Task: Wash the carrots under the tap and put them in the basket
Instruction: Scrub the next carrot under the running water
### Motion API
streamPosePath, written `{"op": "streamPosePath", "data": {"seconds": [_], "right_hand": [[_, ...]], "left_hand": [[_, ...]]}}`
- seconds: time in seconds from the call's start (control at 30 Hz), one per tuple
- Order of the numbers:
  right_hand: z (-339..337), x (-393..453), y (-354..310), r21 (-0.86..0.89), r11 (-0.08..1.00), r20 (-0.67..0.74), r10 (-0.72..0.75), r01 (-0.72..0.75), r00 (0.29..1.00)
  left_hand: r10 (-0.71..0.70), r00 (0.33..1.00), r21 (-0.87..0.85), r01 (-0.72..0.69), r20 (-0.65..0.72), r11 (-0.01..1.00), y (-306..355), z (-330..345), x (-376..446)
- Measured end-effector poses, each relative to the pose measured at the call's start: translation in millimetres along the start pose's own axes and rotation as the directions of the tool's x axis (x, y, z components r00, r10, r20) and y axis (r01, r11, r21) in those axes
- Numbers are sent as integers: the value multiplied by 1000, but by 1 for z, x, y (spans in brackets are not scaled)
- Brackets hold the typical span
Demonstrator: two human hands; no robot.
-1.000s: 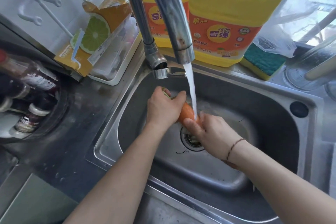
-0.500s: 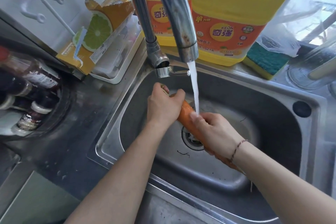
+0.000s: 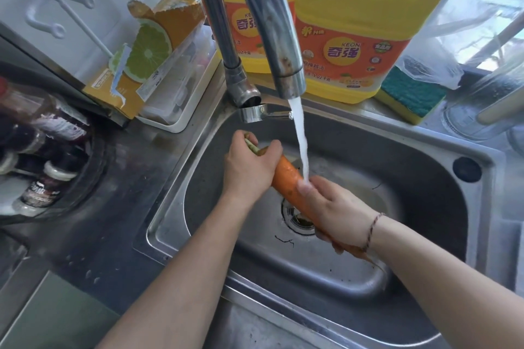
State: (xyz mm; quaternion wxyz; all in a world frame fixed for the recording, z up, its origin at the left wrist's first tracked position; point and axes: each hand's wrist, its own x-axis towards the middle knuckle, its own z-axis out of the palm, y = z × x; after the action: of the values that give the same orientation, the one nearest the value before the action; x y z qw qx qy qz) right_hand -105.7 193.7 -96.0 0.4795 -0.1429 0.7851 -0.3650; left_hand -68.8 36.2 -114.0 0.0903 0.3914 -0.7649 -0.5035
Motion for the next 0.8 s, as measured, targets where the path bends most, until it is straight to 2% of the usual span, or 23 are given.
{"op": "streamPosePath", "data": {"seconds": [0.07,0.17,0.3,0.37,0.43,0.53,0.63,0.73,0.8], "right_hand": [[1,2,1,109,989,9,99,-99,995],[-1,3,2,205,954,122,198,-220,973],[-5,3,-2,322,901,270,208,-292,940],[-4,3,-1,376,887,320,146,-267,936],[-2,4,3,377,919,230,27,-115,973],[4,2,4,170,975,-12,-141,141,990],[7,2,5,-140,952,-216,-298,273,930],[15,2,6,-407,870,-358,-434,280,827],[20,1,-2,-565,815,-391,-405,132,826]], "left_hand": [[54,998,14,-55,9,998,-2,2,-3],[122,992,-57,-119,39,991,-6,3,-4],[182,978,-245,-154,99,957,-10,2,-6],[210,969,-369,-149,131,917,-14,2,-5],[218,969,-424,-150,118,893,-18,-1,-3],[182,981,-464,-129,72,877,-20,-4,-3],[132,991,-456,-105,27,884,-23,-1,-2],[39,998,-452,-61,-57,890,-21,5,-4],[-61,992,-424,8,-112,906,-20,13,-7]]}}
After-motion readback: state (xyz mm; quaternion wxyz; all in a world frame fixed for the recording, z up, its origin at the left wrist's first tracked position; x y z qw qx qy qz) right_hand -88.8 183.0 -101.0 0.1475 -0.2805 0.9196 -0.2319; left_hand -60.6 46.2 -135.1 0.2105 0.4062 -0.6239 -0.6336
